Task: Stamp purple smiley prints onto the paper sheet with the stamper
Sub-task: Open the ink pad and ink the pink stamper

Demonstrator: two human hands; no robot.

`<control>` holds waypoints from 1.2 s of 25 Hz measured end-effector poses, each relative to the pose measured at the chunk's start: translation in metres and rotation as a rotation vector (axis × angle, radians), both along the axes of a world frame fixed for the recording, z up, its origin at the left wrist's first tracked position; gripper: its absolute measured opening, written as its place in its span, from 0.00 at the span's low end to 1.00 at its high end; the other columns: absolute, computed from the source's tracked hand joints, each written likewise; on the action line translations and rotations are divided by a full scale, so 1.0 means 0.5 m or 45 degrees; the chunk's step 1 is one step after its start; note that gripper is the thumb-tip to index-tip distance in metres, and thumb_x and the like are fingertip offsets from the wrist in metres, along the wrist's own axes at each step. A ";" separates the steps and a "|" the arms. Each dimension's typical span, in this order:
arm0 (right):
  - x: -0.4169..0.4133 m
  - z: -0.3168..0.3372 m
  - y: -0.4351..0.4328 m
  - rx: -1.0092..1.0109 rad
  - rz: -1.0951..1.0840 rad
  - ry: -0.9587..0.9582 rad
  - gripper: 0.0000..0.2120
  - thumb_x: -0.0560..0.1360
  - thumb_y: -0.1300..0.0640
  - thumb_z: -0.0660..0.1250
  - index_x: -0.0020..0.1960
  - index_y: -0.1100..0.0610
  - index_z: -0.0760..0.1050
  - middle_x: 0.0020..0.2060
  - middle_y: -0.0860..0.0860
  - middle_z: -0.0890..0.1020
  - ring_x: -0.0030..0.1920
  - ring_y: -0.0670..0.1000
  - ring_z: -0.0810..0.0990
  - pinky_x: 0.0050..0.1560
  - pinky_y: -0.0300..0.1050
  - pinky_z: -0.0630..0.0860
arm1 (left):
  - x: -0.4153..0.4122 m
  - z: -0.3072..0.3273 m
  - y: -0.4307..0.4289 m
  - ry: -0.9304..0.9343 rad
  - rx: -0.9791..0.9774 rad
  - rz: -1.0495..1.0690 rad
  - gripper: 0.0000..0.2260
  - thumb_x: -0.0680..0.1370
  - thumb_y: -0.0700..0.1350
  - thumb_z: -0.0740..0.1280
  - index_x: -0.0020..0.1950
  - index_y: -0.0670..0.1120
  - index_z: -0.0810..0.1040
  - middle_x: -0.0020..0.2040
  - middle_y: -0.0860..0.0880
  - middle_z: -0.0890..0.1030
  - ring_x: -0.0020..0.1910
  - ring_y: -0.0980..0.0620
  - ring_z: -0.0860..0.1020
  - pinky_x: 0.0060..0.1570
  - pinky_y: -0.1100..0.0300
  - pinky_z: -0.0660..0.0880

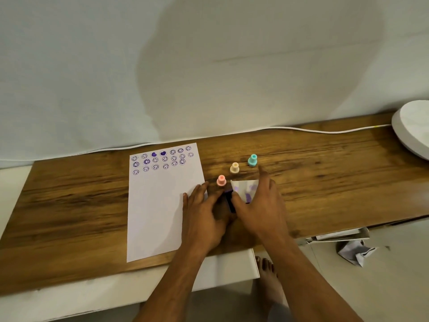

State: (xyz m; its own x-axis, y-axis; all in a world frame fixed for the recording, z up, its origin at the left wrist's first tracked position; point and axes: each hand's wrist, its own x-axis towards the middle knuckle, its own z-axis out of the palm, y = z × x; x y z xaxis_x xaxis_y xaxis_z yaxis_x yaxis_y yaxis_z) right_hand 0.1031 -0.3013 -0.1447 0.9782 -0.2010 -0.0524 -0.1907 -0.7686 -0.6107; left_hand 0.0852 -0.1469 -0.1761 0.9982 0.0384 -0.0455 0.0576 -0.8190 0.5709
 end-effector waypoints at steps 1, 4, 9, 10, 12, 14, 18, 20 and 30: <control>0.005 0.004 -0.012 -0.024 -0.042 -0.026 0.46 0.74 0.38 0.73 0.81 0.50 0.51 0.74 0.56 0.69 0.72 0.59 0.70 0.66 0.56 0.74 | -0.001 -0.002 0.001 0.003 -0.007 0.004 0.29 0.76 0.62 0.72 0.76 0.63 0.69 0.83 0.52 0.63 0.83 0.48 0.55 0.83 0.44 0.44; 0.029 0.007 -0.056 -0.077 -0.178 -0.069 0.44 0.74 0.40 0.73 0.80 0.52 0.53 0.75 0.58 0.68 0.73 0.60 0.68 0.67 0.58 0.74 | -0.003 -0.008 0.005 0.012 -0.010 -0.005 0.34 0.73 0.68 0.71 0.77 0.64 0.67 0.84 0.53 0.60 0.83 0.48 0.53 0.82 0.44 0.47; 0.049 -0.009 -0.081 -0.075 -0.176 0.072 0.43 0.76 0.39 0.72 0.81 0.49 0.52 0.79 0.57 0.63 0.77 0.61 0.64 0.70 0.62 0.73 | -0.001 -0.008 0.013 0.024 0.000 -0.079 0.38 0.72 0.71 0.67 0.80 0.67 0.59 0.85 0.56 0.54 0.84 0.51 0.48 0.81 0.48 0.39; 0.049 -0.011 -0.078 -0.080 -0.165 0.081 0.43 0.76 0.39 0.72 0.81 0.48 0.52 0.79 0.57 0.62 0.78 0.61 0.64 0.71 0.62 0.72 | 0.001 -0.005 0.013 0.024 -0.015 -0.092 0.38 0.72 0.72 0.67 0.80 0.67 0.59 0.85 0.56 0.53 0.84 0.52 0.47 0.81 0.48 0.38; 0.049 -0.011 -0.073 -0.101 -0.159 0.059 0.41 0.77 0.40 0.70 0.81 0.48 0.53 0.80 0.57 0.62 0.78 0.60 0.63 0.71 0.62 0.72 | 0.006 0.000 0.009 0.008 -0.054 -0.113 0.36 0.74 0.72 0.64 0.80 0.68 0.58 0.85 0.57 0.52 0.84 0.53 0.46 0.81 0.46 0.39; 0.046 -0.008 -0.071 -0.113 -0.142 0.021 0.39 0.78 0.41 0.69 0.81 0.49 0.54 0.80 0.56 0.62 0.78 0.60 0.62 0.71 0.62 0.72 | 0.015 0.006 0.004 0.007 -0.072 -0.132 0.34 0.75 0.74 0.58 0.80 0.67 0.59 0.85 0.58 0.51 0.84 0.55 0.45 0.82 0.44 0.39; 0.039 -0.001 -0.062 -0.087 -0.089 -0.060 0.36 0.79 0.42 0.68 0.81 0.50 0.56 0.79 0.56 0.64 0.78 0.60 0.62 0.72 0.63 0.71 | 0.028 0.012 -0.006 0.091 -0.039 -0.205 0.39 0.73 0.80 0.43 0.82 0.67 0.49 0.85 0.60 0.45 0.82 0.57 0.35 0.79 0.48 0.31; 0.037 0.006 -0.054 -0.075 -0.062 -0.062 0.35 0.80 0.42 0.67 0.80 0.50 0.57 0.79 0.55 0.64 0.78 0.59 0.62 0.72 0.63 0.71 | 0.029 0.014 -0.010 0.134 -0.031 -0.220 0.39 0.73 0.79 0.43 0.82 0.66 0.46 0.85 0.59 0.44 0.82 0.58 0.34 0.78 0.50 0.30; 0.027 0.061 0.001 0.748 -0.011 0.047 0.13 0.77 0.49 0.74 0.61 0.48 0.82 0.51 0.42 0.86 0.54 0.45 0.84 0.53 0.49 0.85 | 0.016 0.038 -0.004 -0.385 -0.379 0.024 0.19 0.80 0.39 0.71 0.70 0.52 0.81 0.69 0.54 0.78 0.66 0.58 0.76 0.66 0.73 0.72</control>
